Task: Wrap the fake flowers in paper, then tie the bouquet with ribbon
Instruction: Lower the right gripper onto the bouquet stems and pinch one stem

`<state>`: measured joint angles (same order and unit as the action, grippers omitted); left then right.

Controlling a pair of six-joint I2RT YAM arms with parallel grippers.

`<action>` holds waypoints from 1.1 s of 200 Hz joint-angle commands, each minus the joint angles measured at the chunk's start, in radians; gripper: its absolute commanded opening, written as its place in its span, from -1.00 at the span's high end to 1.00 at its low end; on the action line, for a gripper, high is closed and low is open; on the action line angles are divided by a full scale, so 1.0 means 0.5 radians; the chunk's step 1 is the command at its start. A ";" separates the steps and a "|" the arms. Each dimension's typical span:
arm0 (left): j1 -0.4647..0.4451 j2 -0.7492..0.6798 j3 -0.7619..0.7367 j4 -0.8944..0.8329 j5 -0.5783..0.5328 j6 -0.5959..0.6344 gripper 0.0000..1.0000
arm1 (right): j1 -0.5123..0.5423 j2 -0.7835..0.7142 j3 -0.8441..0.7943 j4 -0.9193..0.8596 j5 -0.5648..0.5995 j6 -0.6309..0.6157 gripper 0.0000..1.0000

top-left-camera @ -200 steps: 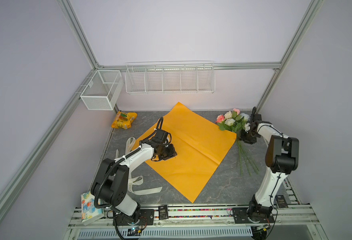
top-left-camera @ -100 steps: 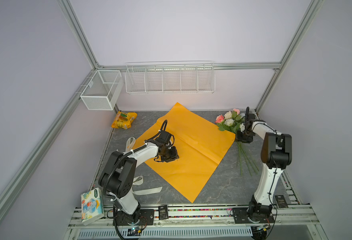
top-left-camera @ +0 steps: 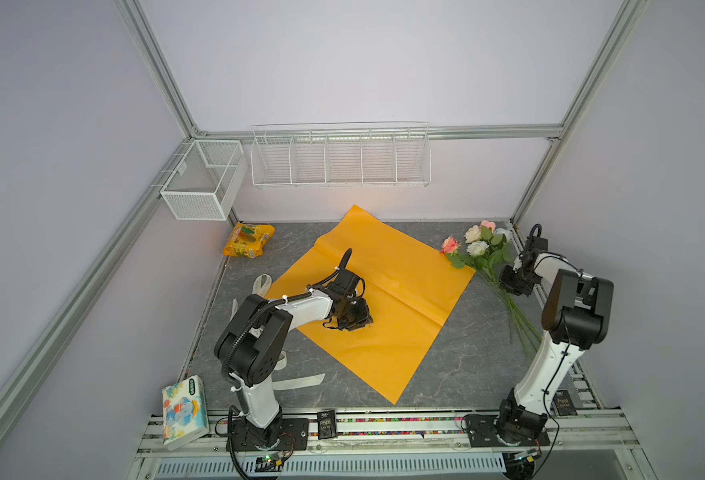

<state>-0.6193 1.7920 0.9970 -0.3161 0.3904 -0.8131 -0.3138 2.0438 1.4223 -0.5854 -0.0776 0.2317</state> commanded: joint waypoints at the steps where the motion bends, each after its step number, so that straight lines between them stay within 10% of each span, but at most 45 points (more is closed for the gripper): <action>1: -0.035 0.067 -0.082 0.228 0.001 -0.263 0.36 | -0.008 0.051 -0.125 0.049 -0.085 0.175 0.51; 114: -0.117 -0.153 -0.012 0.052 -0.096 -0.160 0.32 | 0.069 0.021 0.112 -0.167 -0.032 -0.098 0.32; 220: -0.117 -0.288 0.076 -0.116 -0.137 -0.047 0.30 | 0.071 0.121 0.254 -0.262 -0.006 -0.178 0.69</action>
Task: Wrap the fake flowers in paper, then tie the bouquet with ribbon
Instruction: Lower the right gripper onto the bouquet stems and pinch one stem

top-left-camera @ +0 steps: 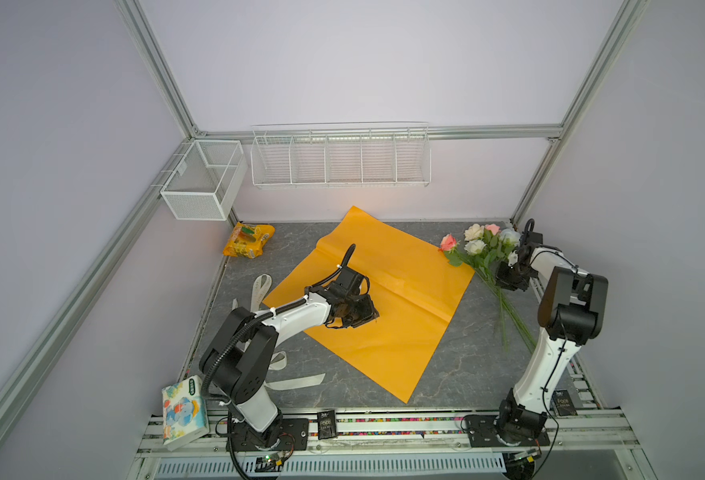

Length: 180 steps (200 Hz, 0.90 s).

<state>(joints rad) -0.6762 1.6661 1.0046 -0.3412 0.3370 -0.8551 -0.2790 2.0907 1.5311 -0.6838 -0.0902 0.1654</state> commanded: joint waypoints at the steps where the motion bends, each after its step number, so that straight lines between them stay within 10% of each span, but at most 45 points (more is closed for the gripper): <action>1: -0.004 -0.035 0.061 -0.066 -0.032 0.036 0.30 | 0.002 0.026 0.038 -0.065 0.019 -0.045 0.70; 45: -0.004 -0.031 0.077 -0.093 -0.024 0.063 0.30 | 0.007 -0.044 0.044 -0.076 0.069 -0.045 0.33; 180: -0.004 -0.029 0.181 -0.241 -0.108 0.164 0.30 | 0.091 0.097 0.360 -0.119 0.246 0.020 0.43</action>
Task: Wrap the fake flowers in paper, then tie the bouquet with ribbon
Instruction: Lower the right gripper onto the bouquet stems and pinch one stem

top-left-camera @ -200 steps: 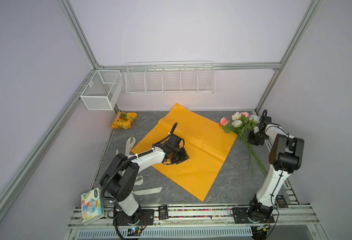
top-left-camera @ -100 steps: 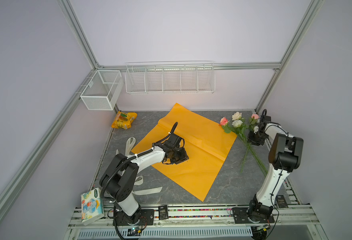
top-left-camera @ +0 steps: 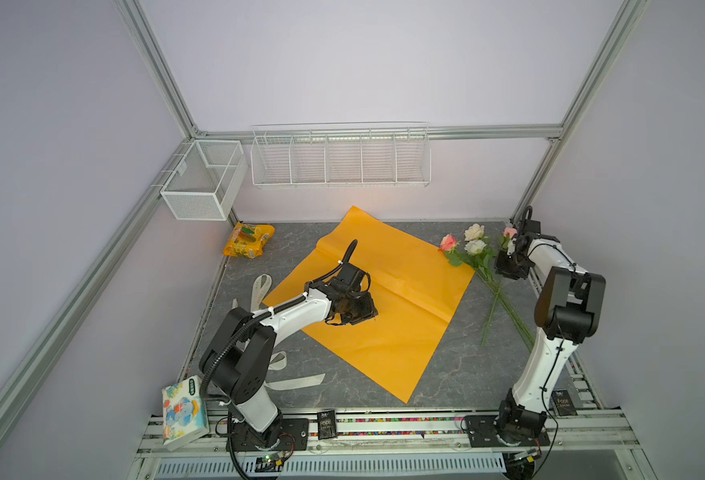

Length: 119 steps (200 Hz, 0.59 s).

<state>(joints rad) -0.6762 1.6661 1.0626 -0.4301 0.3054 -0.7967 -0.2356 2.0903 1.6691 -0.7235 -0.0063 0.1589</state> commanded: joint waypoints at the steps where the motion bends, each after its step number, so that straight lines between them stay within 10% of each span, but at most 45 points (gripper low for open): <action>1: -0.004 -0.027 0.065 -0.063 -0.044 0.047 0.30 | 0.003 0.100 0.093 -0.043 0.084 0.034 0.43; 119: -0.004 0.002 0.181 -0.154 -0.038 0.147 0.29 | 0.007 0.286 0.205 -0.077 0.043 -0.007 0.75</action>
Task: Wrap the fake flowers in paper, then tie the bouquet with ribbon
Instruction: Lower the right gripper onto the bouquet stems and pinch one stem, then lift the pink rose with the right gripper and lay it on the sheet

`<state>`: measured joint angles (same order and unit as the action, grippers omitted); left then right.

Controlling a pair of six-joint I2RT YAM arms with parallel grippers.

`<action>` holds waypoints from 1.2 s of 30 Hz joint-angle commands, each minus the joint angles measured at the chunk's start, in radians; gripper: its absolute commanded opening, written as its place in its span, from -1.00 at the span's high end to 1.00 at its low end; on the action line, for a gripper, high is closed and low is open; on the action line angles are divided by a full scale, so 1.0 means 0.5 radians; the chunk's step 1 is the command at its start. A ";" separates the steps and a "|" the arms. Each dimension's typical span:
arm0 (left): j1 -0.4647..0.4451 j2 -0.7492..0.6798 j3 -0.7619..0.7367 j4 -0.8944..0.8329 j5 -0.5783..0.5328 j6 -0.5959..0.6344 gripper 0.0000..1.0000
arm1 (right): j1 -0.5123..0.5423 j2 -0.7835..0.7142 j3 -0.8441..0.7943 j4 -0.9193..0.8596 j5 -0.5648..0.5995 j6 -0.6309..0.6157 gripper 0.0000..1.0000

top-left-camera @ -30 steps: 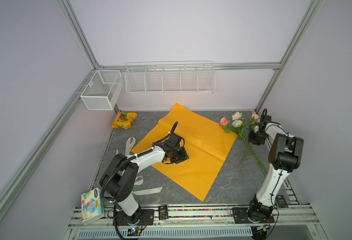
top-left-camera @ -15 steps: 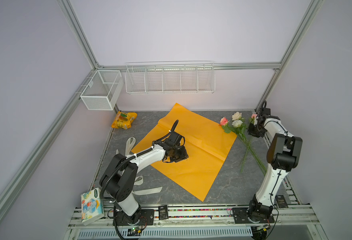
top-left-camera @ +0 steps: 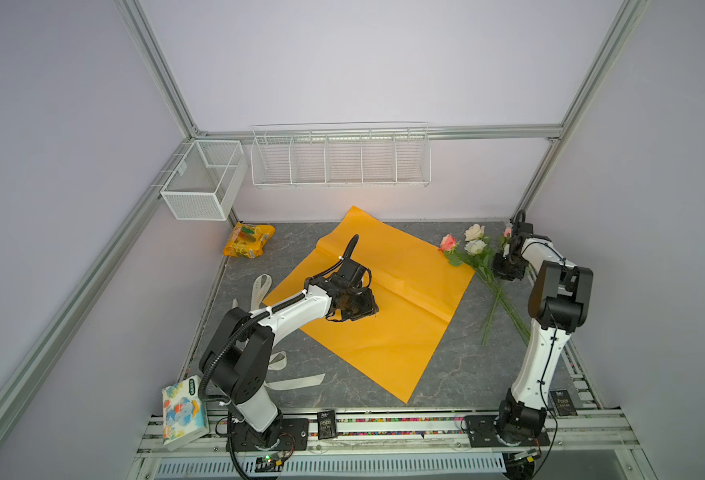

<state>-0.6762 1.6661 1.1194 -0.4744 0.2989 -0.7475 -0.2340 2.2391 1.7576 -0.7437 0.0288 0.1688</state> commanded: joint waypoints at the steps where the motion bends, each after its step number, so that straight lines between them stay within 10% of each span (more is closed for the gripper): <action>1: -0.005 0.002 0.069 -0.066 -0.025 0.049 0.29 | 0.005 -0.020 0.031 -0.043 -0.020 -0.026 0.76; 15: 0.039 -0.359 -0.020 -0.171 -0.430 0.084 -0.02 | 0.107 -0.863 -0.317 0.091 -0.217 0.044 0.87; 21: 0.288 -0.674 -0.250 -0.168 -0.516 0.017 -0.20 | 0.539 -1.143 -0.709 0.347 -0.498 0.255 0.87; 29: 0.669 -0.972 -0.479 -0.184 -0.456 0.109 -0.24 | 1.349 -0.728 -0.477 0.592 -0.461 0.461 0.87; 36: 0.782 -0.912 -0.475 -0.293 -0.249 0.152 -0.14 | 1.594 -0.138 0.160 0.624 -0.442 0.578 0.87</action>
<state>-0.2893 1.1984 0.8845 -0.5758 0.1204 -0.6949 0.5545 2.1132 1.7535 -0.4622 -0.2028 0.4088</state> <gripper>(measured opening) 0.575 0.071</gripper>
